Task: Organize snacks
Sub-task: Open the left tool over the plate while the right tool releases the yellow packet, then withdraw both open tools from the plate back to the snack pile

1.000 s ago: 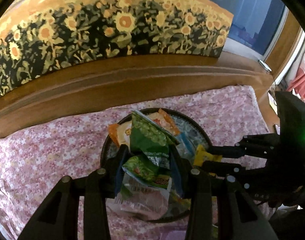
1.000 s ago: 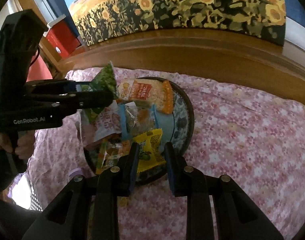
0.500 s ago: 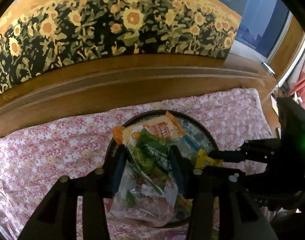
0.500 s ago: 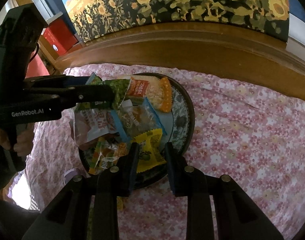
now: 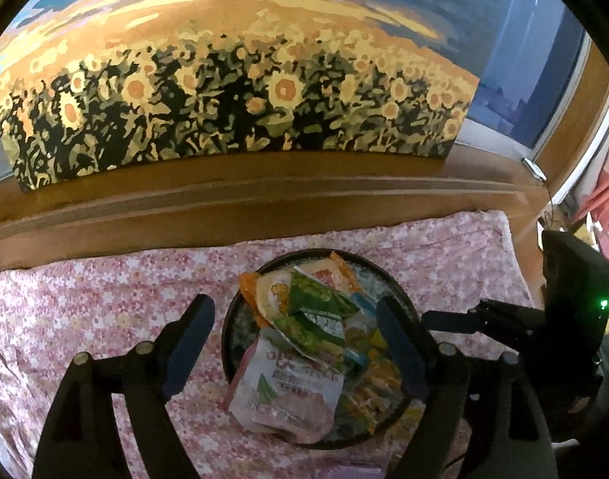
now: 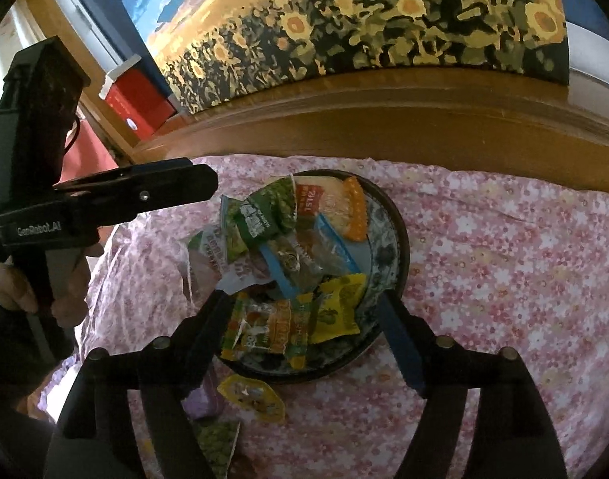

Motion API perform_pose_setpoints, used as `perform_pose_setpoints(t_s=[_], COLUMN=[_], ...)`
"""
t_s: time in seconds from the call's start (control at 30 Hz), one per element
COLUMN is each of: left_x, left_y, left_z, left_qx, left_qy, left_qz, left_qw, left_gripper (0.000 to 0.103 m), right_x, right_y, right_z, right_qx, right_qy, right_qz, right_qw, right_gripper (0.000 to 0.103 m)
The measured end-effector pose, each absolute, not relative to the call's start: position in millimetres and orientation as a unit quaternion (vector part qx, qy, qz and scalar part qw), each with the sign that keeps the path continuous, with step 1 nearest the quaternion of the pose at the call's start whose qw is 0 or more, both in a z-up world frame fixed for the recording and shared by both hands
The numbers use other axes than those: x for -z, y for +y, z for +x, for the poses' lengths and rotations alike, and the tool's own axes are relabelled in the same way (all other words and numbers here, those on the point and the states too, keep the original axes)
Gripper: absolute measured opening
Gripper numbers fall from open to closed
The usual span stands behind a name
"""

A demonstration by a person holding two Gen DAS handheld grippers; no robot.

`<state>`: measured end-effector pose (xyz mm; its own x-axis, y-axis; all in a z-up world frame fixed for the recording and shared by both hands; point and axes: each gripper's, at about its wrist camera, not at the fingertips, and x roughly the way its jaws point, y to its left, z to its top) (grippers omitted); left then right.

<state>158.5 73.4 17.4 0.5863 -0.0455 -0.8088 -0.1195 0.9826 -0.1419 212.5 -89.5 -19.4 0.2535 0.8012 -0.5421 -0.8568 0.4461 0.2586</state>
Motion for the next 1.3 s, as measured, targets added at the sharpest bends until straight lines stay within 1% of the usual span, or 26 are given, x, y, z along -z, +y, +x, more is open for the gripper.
perform_pose_setpoints(t_s=[0.03, 0.07, 0.4, 0.87, 1.3], left_x=[-17, -16, -23, -39, -39], left_y=[74, 74, 71, 56, 53], left_z=[158, 158, 155, 128, 99], left_qx=[-0.026, -0.031, -0.036, -0.056, -0.061], left_qy=[0.46, 0.467, 0.467, 0.458, 0.454], left_qz=[-0.093, -0.094, -0.1, -0.086, -0.109], left_qw=[0.882, 0.878, 0.878, 0.883, 0.882], left_gripper=[0.095, 0.097, 0.098, 0.098, 0.098], right_x=[20, 20, 14, 7, 14], right_y=[-90, -91, -100, -131, -146], right_z=[212, 211, 202, 182, 160], right_qx=[-0.524, -0.525, -0.529, -0.526, -0.52], right_qy=[0.313, 0.313, 0.3, 0.283, 0.288], right_qz=[-0.044, -0.043, -0.038, -0.02, -0.035], right_qw=[0.79, 0.79, 0.793, 0.801, 0.804], right_gripper=[0.078, 0.078, 0.078, 0.078, 0.078])
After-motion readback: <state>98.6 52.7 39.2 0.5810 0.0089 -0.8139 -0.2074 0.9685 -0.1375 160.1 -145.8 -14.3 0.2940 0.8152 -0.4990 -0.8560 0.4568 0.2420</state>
